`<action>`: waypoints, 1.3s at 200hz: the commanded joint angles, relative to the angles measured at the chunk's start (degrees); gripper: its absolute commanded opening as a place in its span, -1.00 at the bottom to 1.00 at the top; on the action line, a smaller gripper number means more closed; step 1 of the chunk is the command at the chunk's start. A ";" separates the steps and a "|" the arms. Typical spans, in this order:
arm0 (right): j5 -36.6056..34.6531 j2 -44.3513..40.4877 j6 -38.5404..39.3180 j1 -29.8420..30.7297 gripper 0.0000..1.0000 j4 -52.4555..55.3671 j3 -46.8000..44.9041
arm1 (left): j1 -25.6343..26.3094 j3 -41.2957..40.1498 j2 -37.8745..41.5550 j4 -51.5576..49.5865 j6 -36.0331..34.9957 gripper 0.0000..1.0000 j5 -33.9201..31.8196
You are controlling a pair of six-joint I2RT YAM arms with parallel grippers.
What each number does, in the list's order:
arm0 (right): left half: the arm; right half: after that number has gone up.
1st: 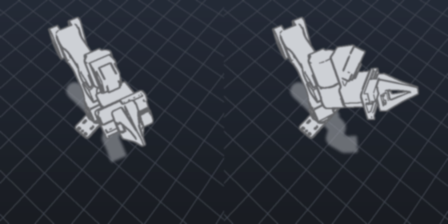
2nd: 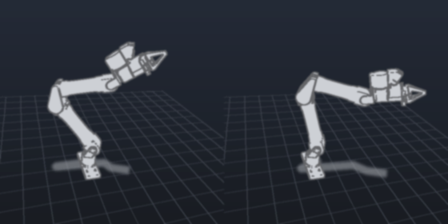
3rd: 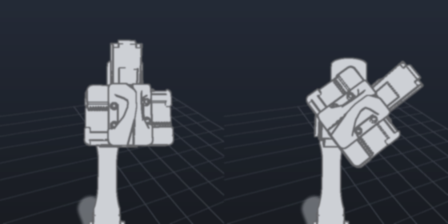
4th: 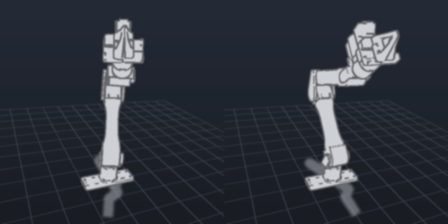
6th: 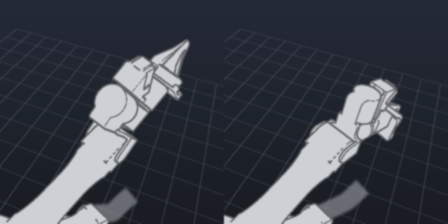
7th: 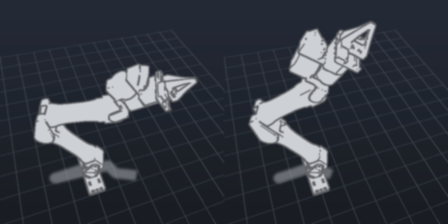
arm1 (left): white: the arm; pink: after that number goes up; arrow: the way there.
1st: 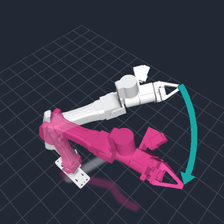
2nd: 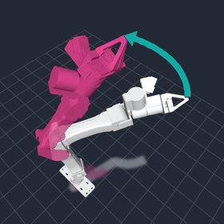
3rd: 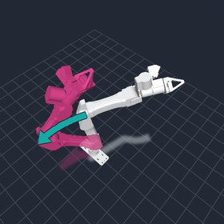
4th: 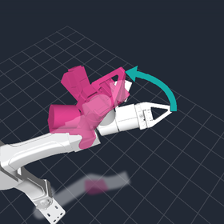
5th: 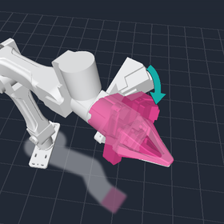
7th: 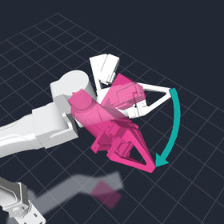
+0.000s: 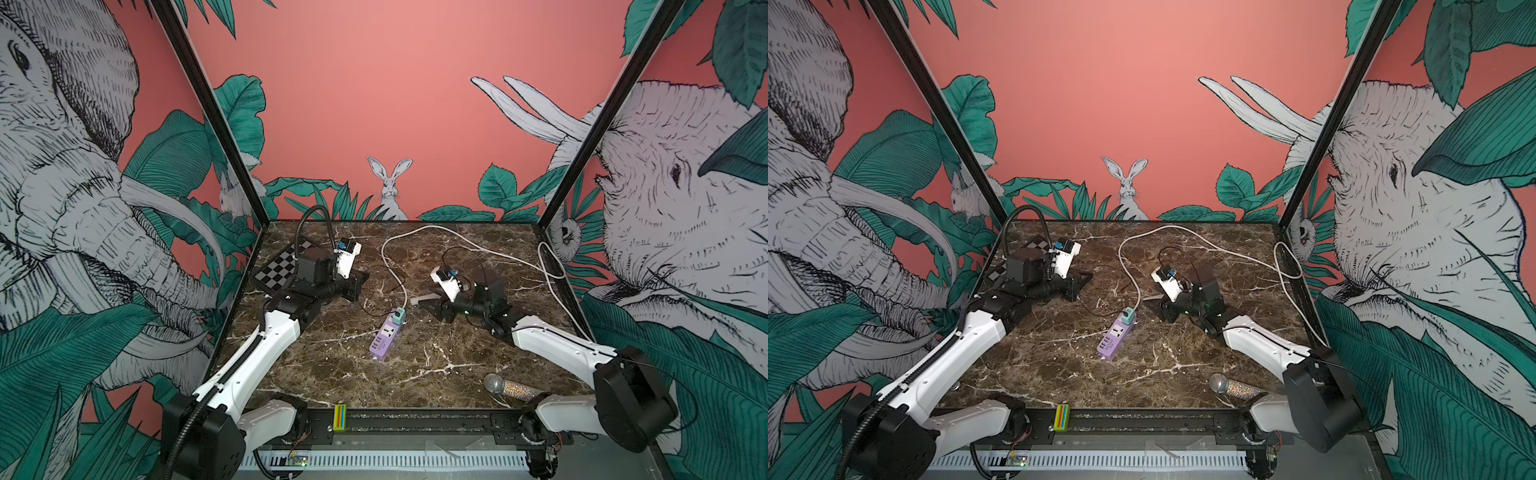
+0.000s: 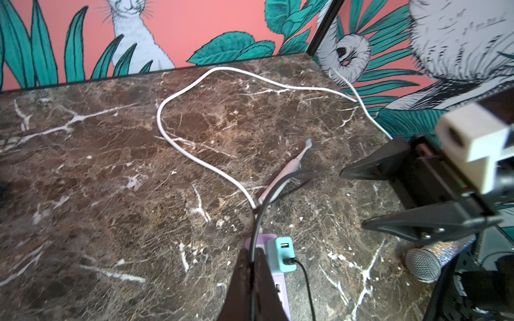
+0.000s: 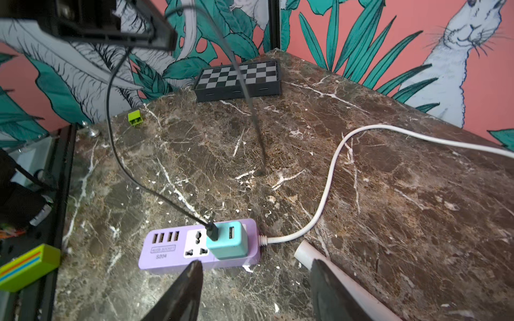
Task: Charge the electric toothbrush
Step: Pick up the charging cable from the center of the board, then adjust the charging cable.
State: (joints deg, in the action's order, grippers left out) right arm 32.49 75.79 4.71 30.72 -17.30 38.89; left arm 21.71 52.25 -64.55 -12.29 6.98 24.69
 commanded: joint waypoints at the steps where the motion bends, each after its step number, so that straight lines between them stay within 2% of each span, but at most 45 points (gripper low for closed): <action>1: 2.97 -1.39 4.84 -0.05 0.22 -6.27 0.06 | 0.08 -1.18 2.09 3.24 -1.51 -1.00 4.05; 49: 5.48 1.86 -1.19 0.04 0.11 -14.82 -0.82 | 0.15 -1.91 3.77 7.18 -1.17 -1.00 8.21; 77: 5.93 3.37 -1.90 1.08 0.03 -22.81 -2.55 | 0.08 -2.05 4.51 7.37 -0.81 -1.00 9.06; 147: 4.98 4.18 -3.22 2.33 -0.03 -24.37 -1.89 | 0.08 -2.04 5.23 8.84 0.60 -1.00 9.33; 164: 4.34 4.69 -4.74 2.29 -0.09 -25.64 -1.88 | 0.08 -1.87 5.18 9.12 0.81 -1.00 11.73; 234: 4.43 6.02 -4.80 3.94 -0.34 -26.88 -1.66 | 0.09 -1.95 6.11 9.48 1.87 -1.00 12.65; 260: 4.25 6.13 -4.99 4.26 -0.58 -27.04 -1.78 | 0.08 -2.03 5.82 9.57 2.39 -1.00 12.50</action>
State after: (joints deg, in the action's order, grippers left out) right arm 36.84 81.49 0.16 34.50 -41.50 36.69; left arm 21.71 50.83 -59.88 -4.34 8.40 36.23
